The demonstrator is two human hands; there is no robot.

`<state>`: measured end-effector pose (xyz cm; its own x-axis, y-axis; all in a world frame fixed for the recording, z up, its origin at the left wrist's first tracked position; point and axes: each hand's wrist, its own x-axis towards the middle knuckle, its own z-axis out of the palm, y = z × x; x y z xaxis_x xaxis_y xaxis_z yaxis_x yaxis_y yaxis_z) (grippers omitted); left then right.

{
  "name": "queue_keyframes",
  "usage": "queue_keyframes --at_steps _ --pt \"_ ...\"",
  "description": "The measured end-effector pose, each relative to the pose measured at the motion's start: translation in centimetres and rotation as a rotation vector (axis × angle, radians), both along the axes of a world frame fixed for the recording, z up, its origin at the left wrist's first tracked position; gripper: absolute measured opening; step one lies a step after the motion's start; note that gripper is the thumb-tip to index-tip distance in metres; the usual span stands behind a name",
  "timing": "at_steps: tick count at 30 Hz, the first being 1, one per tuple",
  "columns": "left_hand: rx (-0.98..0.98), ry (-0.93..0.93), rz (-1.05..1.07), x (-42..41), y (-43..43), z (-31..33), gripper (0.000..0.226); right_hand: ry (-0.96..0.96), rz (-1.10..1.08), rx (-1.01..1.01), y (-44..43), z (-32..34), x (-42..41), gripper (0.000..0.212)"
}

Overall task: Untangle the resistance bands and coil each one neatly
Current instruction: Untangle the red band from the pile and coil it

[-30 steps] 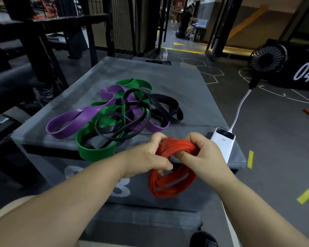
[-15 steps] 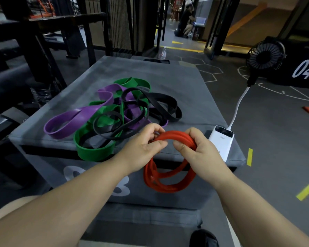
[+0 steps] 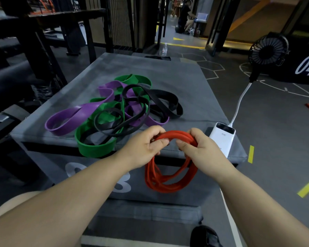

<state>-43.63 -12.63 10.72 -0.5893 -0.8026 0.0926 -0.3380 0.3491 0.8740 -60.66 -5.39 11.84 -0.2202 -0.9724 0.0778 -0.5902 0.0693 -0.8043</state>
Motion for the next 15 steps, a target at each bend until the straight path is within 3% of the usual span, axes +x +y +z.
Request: queue_keyframes --at_steps 6,15 --pt "0.235 0.146 -0.001 0.27 0.09 0.21 0.01 -0.032 0.054 0.012 -0.02 -0.01 -0.09 0.016" --pt "0.372 0.213 0.035 0.3 -0.06 0.26 0.009 -0.096 0.113 0.073 -0.12 -0.33 -0.01 0.013"
